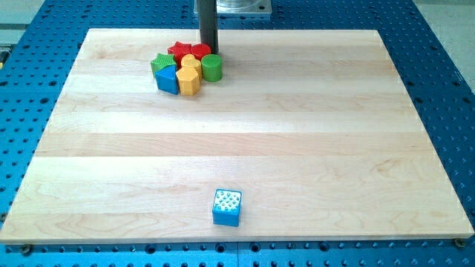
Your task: Move the cube into the green circle
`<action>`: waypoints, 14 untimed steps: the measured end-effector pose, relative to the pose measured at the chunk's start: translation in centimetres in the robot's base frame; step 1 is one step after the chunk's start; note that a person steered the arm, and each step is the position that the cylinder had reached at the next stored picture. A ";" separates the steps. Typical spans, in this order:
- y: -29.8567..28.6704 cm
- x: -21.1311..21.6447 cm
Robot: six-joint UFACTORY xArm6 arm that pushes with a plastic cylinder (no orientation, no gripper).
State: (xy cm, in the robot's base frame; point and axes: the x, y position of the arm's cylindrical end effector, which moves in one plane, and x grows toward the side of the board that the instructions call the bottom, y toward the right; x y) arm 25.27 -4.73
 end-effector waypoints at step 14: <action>-6.1 27.9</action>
State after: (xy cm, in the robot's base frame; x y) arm 53.13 -10.81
